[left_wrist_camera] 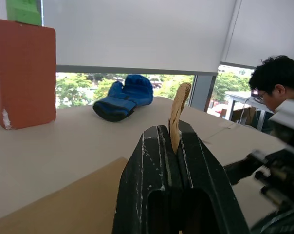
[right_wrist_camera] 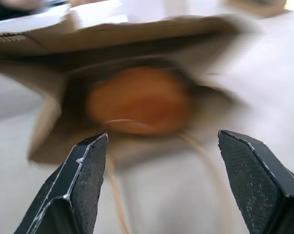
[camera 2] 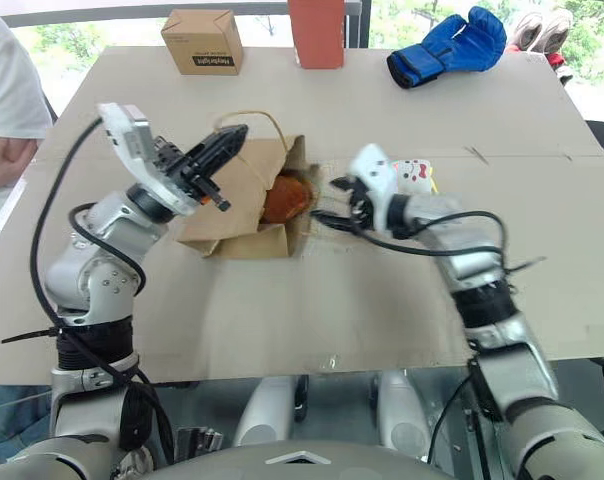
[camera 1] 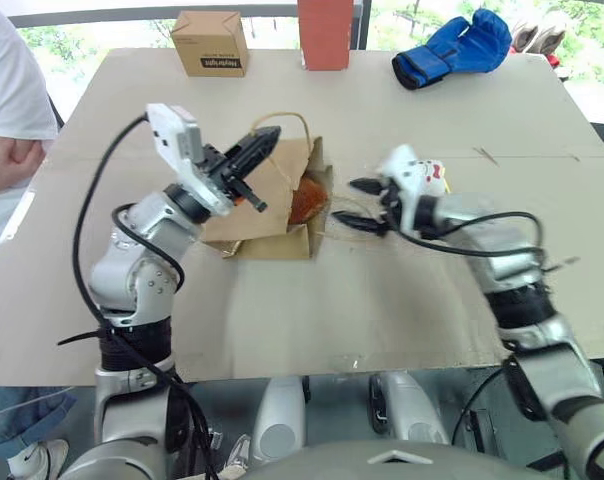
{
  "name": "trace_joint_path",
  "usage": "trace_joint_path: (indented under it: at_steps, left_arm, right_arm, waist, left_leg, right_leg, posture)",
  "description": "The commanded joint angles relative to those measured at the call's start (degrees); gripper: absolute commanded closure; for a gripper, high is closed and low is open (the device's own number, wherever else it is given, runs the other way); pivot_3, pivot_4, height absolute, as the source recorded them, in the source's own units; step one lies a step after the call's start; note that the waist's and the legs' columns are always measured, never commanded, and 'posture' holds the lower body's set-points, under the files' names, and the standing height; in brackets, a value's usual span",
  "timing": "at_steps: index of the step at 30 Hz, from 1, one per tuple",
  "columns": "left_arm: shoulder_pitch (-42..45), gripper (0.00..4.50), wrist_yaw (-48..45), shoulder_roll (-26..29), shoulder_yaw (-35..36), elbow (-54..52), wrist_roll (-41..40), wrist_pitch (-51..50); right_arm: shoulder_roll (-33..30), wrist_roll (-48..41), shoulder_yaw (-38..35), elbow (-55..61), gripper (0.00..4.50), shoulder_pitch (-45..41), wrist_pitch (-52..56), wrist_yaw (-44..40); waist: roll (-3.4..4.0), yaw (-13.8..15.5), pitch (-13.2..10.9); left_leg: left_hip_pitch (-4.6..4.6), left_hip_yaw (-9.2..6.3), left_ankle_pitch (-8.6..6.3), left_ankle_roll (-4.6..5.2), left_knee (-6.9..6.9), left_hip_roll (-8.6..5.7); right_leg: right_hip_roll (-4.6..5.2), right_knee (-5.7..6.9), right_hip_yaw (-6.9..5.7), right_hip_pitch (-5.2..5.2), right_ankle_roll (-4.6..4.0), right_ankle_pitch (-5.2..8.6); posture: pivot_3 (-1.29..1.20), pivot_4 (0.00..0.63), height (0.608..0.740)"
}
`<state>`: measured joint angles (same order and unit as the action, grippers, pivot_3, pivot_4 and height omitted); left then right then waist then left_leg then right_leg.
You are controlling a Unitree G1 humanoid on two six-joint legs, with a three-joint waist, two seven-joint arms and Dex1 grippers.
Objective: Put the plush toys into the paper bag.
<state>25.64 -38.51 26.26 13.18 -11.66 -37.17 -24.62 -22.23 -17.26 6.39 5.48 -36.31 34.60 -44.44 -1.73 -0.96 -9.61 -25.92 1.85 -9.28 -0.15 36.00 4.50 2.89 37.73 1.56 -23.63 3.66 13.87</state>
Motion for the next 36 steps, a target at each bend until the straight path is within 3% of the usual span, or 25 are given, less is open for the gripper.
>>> trace_joint_path:
  at_steps: [1,4,9,12,17,21,24,26,31,36]
  left_arm:
    - [0.7,4.50,0.0,0.3,0.7,-0.8,0.6,2.2]
    - [1.2,4.50,0.4,0.0,0.5,-0.3,0.9,2.9]
    - [1.2,4.50,0.9,-0.9,-0.3,-0.7,1.3,3.6]
    - [1.0,4.50,1.2,-1.1,-0.1,-1.2,1.0,3.5]
    - [0.3,4.50,2.1,-1.8,0.9,-1.9,-0.8,2.6]
    - [0.9,4.50,2.8,-3.0,1.8,-1.6,-4.5,0.9]
    - [2.7,4.50,2.4,-4.6,1.7,-0.6,-9.6,-2.4]
    - [3.3,4.50,1.1,-4.8,0.3,-0.3,-9.8,-3.1]
    - [5.1,4.50,0.1,-5.6,-2.1,0.9,-9.0,-3.9]
    - [4.5,4.50,-1.3,-6.2,-4.5,-0.8,-9.6,-5.1]
  right_arm:
    - [-3.2,3.3,-3.1,0.4,1.07,-2.0,1.8,5.6]
    - [-5.1,9.8,-1.1,-11.4,1.07,-5.6,0.2,10.8]
    - [-2.4,17.2,3.0,-41.8,1.07,-14.5,-11.6,13.3]
    - [-1.2,17.8,2.8,-50.1,2.25,-17.3,-16.5,11.8]
    - [-2.5,15.3,0.0,-43.3,4.42,-14.4,-20.0,7.1]
    - [-3.4,10.7,-2.0,-27.2,4.42,-8.0,-22.5,2.1]
    - [-0.3,9.3,2.7,-9.5,4.42,-2.4,-19.0,0.7]
    - [1.9,12.0,6.8,-6.4,4.42,-1.9,-19.2,1.3]
    - [7.5,17.1,15.2,-12.0,4.42,-5.8,-24.7,0.0]
    - [16.1,20.6,17.8,-31.6,4.42,-16.2,-35.0,1.1]
  waist:
    - [0.00,0.0,0.0]
    - [0.00,0.1,0.0]
    - [-0.01,0.0,0.0]
    - [0.00,-0.1,0.0]
    - [0.00,0.1,0.0]
    - [0.03,0.2,0.0]
    - [0.05,-0.1,0.0]
    - [0.06,-0.5,-0.1]
    - [0.06,-0.6,-0.1]
    - [0.05,-0.7,-0.1]
  left_leg:
    - [0.04,-0.01,0.00,0.00,-0.02,0.00]
    - [0.06,-0.01,0.00,0.00,-0.02,0.00]
    - [0.00,0.08,0.00,0.01,-0.03,-0.04]
    - [-0.02,0.07,0.00,0.02,-0.12,-0.06]
    - [0.00,0.03,0.00,0.02,-0.12,-0.06]
    - [-0.01,0.03,0.00,0.02,-0.12,-0.05]
    - [-0.03,0.00,0.00,0.02,-0.16,-0.05]
    - [0.01,-0.03,0.00,0.02,-0.15,-0.01]
    - [0.13,-0.08,0.01,0.00,-0.11,0.00]
    - [0.06,-0.07,0.01,0.00,-0.04,-0.01]
  right_leg:
    - [-0.01,0.02,0.00,0.01,0.00,0.00]
    - [-0.01,0.01,0.00,0.01,-0.02,0.01]
    - [-0.01,-0.13,0.13,0.01,-0.02,0.00]
    - [-0.02,-0.14,0.15,-0.01,0.20,-0.11]
    - [-0.04,-0.11,0.14,0.02,0.22,-0.12]
    - [-0.04,-0.11,0.14,0.01,0.22,-0.12]
    - [-0.05,-0.10,0.13,-0.01,0.25,-0.12]
    - [-0.12,-0.03,0.14,-0.03,0.25,-0.12]
    - [-0.17,0.07,0.13,0.01,0.21,-0.10]
    - [-0.16,0.02,0.14,0.02,0.21,-0.11]
  posture:
    - [0.00,0.150,0.740]
    - [0.00,0.150,0.740]
    - [0.00,0.150,0.740]
    - [0.00,0.150,0.740]
    - [0.00,0.150,0.740]
    - [0.00,0.150,0.740]
    - [0.00,0.150,0.740]
    - [0.00,0.150,0.740]
    - [0.00,0.150,0.740]
    - [0.00,0.150,0.740]
